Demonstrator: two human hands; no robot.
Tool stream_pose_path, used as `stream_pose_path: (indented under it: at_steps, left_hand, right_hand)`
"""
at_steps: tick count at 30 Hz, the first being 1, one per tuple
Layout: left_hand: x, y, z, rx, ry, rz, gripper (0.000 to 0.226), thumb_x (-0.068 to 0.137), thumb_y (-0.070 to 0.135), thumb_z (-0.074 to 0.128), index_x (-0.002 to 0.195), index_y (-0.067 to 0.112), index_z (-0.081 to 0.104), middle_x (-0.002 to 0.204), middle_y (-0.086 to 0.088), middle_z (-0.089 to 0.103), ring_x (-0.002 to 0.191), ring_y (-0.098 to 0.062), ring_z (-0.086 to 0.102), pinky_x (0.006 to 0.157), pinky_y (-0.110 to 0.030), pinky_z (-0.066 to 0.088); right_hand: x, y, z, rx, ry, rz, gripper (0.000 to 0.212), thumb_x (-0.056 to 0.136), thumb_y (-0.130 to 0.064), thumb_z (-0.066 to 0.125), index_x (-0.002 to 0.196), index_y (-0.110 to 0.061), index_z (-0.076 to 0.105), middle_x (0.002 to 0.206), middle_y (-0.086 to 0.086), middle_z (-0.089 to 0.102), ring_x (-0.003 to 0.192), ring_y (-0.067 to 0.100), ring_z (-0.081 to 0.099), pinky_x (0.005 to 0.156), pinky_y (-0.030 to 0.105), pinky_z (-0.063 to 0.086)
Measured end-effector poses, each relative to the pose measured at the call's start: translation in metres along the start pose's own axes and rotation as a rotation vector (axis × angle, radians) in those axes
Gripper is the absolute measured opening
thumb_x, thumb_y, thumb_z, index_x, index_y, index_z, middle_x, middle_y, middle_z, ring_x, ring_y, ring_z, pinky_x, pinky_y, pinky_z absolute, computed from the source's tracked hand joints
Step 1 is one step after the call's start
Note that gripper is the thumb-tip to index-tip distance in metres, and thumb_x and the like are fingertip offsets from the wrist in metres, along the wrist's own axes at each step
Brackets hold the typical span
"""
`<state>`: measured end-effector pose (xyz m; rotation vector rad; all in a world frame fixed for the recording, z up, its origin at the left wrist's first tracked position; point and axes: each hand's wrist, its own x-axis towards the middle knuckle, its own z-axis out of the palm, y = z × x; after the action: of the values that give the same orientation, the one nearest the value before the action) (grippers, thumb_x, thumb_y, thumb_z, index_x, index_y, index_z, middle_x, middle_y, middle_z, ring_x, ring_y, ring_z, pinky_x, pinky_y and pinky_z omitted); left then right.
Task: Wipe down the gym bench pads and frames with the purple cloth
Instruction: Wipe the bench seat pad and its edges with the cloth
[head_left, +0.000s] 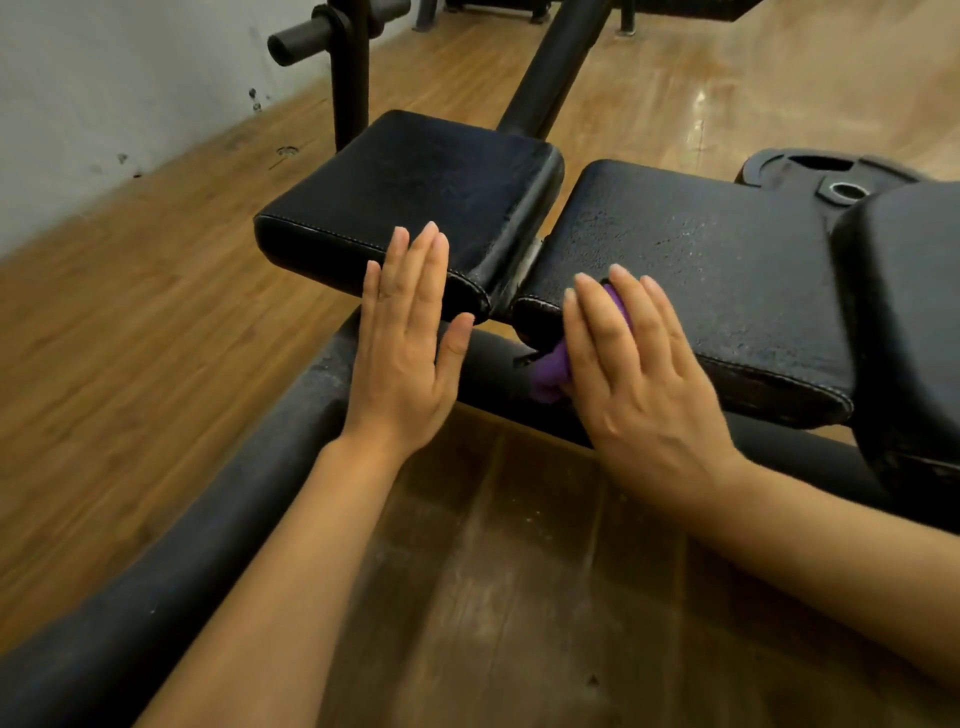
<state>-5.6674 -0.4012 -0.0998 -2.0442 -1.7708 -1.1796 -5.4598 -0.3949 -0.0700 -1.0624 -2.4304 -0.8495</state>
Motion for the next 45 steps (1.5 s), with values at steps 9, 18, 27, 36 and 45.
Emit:
stream_pose_path:
  at_steps: [9,18,27,36,45]
  left_hand:
    - [0.0,-0.003,-0.001,-0.056,0.018,0.006,0.051,0.103,0.022,0.031,0.15,0.002,0.023,0.158,-0.01,0.022,0.149,-0.021,0.008,0.122,-0.039,0.003]
    - [0.0,0.011,0.017,-0.074,0.141,-0.08,0.05,0.103,0.023,0.031,0.148,0.0,0.026,0.156,-0.013,0.026,0.148,-0.026,0.011,0.121,-0.042,0.002]
    - [-0.001,0.011,0.009,-0.08,0.108,-0.089,0.048,0.104,0.023,0.026,0.148,0.002,0.029,0.156,-0.012,0.029,0.148,-0.024,0.014,0.122,-0.041,0.006]
    - [0.008,0.035,0.029,-0.105,0.263,-0.224,0.049,0.103,0.025,0.029,0.142,-0.003,0.037,0.151,-0.016,0.034,0.146,-0.033,0.016,0.121,-0.046,0.006]
    - [0.008,0.035,0.027,0.012,0.216,-0.228,0.051,0.102,0.026,0.038,0.143,-0.003,0.034,0.153,-0.017,0.031,0.147,-0.033,0.014,0.121,-0.047,0.008]
  right_hand:
    - [-0.001,0.008,-0.007,0.069,-0.012,-0.019,0.051,0.093,-0.009,0.041,0.139,0.011,0.036,0.14,0.031,0.041,0.132,0.048,0.035,0.111,0.054,0.03]
    - [-0.009,0.006,-0.011,0.073,0.021,0.161,0.059,0.095,-0.031,0.047,0.133,0.014,0.042,0.136,0.034,0.044,0.128,0.051,0.038,0.109,0.061,0.029]
    - [0.028,-0.008,0.001,0.068,0.015,0.07,0.063,0.093,-0.038,0.044,0.132,0.011,0.045,0.13,0.029,0.051,0.125,0.047,0.045,0.105,0.05,0.04]
    - [-0.049,0.046,-0.03,0.001,-0.061,0.273,0.062,0.1,-0.035,0.04,0.133,0.017,0.039,0.135,0.036,0.042,0.131,0.051,0.034,0.11,0.058,0.028]
    - [0.01,0.004,0.001,0.005,-0.029,0.106,0.062,0.096,-0.033,0.049,0.136,0.012,0.037,0.137,0.031,0.044,0.131,0.049,0.038,0.109,0.055,0.033]
